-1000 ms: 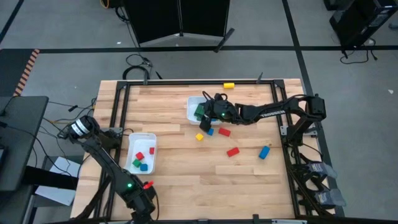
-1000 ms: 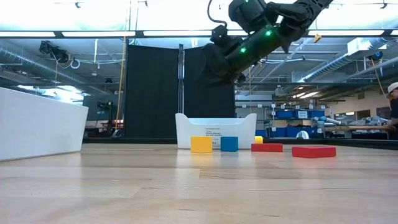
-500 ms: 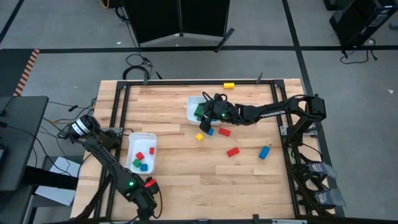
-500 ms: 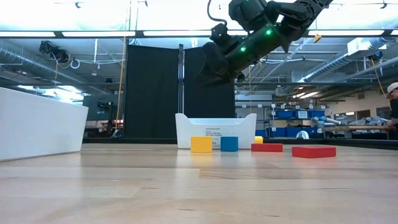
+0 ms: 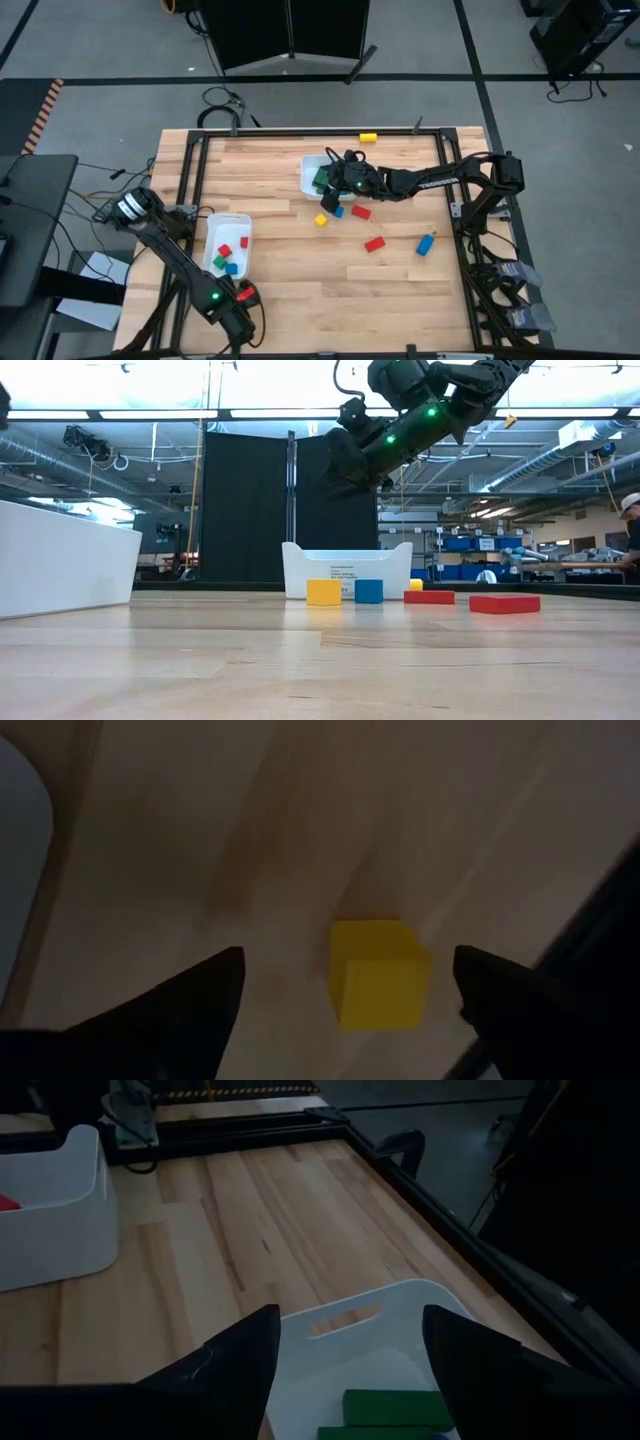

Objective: Sort blocks by size
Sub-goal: Put the square yellow block into the bottom white bin, then put the rectangular yellow block into the top white bin

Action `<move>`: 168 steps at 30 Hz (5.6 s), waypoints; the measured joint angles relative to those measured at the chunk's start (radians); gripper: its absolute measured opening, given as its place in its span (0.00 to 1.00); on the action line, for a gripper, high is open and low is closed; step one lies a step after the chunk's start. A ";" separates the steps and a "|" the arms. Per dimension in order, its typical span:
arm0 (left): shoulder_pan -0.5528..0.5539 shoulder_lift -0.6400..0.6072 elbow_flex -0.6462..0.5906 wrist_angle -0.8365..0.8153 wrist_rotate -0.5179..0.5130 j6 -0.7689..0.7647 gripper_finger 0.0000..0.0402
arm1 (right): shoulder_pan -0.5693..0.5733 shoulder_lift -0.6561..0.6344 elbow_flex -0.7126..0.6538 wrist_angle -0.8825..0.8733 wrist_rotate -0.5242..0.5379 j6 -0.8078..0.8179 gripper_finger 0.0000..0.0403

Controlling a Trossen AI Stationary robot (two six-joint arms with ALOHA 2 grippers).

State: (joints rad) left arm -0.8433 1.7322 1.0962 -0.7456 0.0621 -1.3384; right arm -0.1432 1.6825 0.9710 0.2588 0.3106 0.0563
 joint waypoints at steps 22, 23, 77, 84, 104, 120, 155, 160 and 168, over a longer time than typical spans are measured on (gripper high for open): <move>-0.003 0.074 0.000 0.090 0.046 0.005 0.90 | -0.001 0.000 0.000 0.001 0.001 0.000 0.63; -0.003 0.083 0.002 0.085 0.056 0.007 0.90 | -0.001 0.000 0.000 0.002 0.001 0.000 0.62; -0.004 0.135 0.161 -0.120 0.050 -0.002 0.79 | -0.001 -0.001 0.000 0.001 0.001 0.000 0.61; -0.017 0.148 0.160 -0.117 0.060 -0.008 0.78 | -0.001 -0.001 0.000 0.001 0.001 -0.004 0.60; -0.023 0.181 0.175 -0.133 0.088 -0.009 0.34 | 0.008 -0.001 0.000 0.018 0.001 -0.016 0.60; 0.014 -0.051 0.333 -0.652 -0.555 -0.088 0.34 | 0.045 -0.112 0.000 0.035 0.036 -0.147 0.59; 0.187 -0.383 -0.183 -0.221 -0.621 -0.101 0.88 | -0.646 0.137 0.218 -0.673 -0.237 -0.765 0.68; 0.187 -0.383 -0.159 -0.224 -0.685 -0.101 0.83 | -0.646 0.180 0.230 -0.673 -0.233 -0.803 0.67; 0.187 -0.383 -0.146 -0.220 -0.748 -0.101 0.81 | -0.665 0.215 0.231 -0.648 -0.233 -0.824 0.65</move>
State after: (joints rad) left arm -0.6559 1.3491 0.9504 -0.9658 -0.6858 -1.4396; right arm -0.8084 1.8973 1.2018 -0.3887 0.0772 -0.7674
